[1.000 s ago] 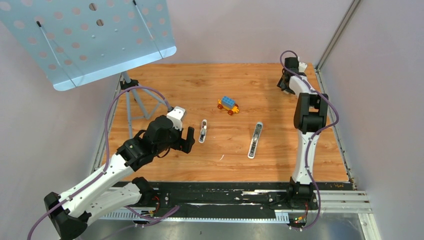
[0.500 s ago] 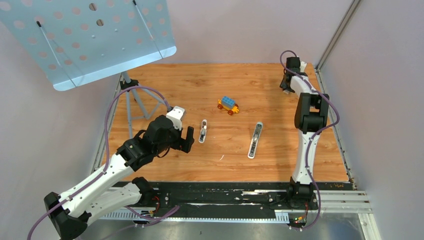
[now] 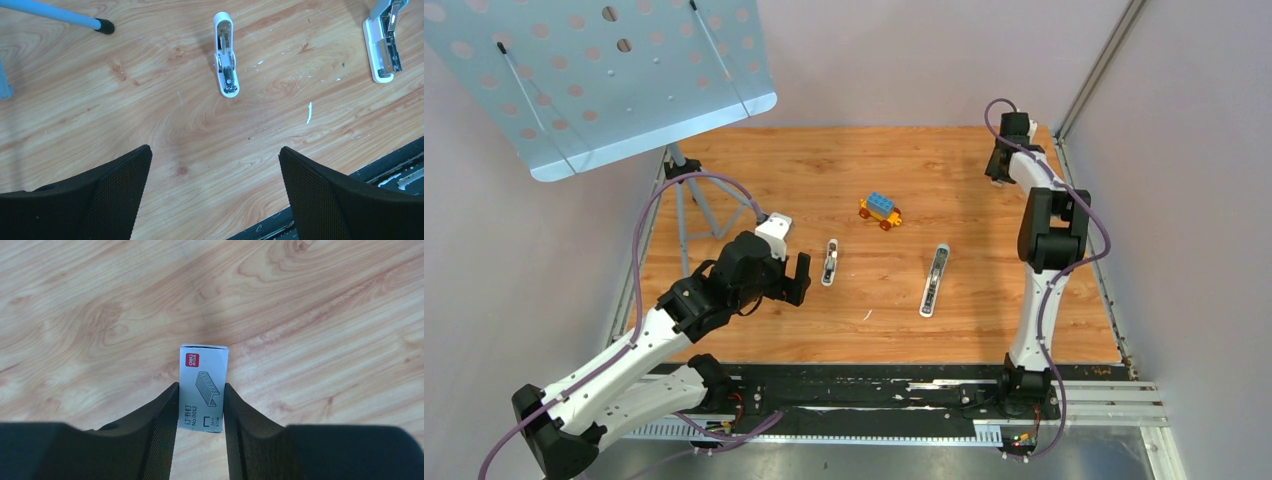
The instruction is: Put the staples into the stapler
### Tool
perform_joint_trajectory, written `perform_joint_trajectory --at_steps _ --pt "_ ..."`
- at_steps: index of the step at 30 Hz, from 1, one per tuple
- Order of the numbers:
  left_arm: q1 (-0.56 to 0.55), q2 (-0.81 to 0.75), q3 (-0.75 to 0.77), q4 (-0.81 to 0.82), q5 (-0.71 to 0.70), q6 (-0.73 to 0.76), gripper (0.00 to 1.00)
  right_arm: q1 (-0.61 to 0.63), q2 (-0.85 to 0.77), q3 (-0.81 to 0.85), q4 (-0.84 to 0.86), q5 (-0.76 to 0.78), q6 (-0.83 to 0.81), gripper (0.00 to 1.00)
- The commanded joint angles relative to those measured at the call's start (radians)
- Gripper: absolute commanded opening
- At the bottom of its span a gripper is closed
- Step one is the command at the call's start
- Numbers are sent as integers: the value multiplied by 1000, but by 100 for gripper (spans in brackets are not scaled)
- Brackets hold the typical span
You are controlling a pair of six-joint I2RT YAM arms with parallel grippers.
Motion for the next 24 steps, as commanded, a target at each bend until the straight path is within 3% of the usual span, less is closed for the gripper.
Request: perform_joint_trajectory --at_steps 1,9,13,20,24 --pt "3 -15 16 4 -8 -28 100 -15 -133 -59 10 -53 -25 38" --pt "4 -54 -29 8 31 -191 100 18 -367 -248 4 -157 -25 37" --pt "5 -73 -55 26 168 -276 100 57 -515 -369 4 -177 -56 37" --pt "21 -85 -66 -26 180 -317 100 205 -790 -562 1 -244 -103 37" --pt "119 -72 -62 -36 294 -348 100 330 -932 -677 0 -249 -135 37"
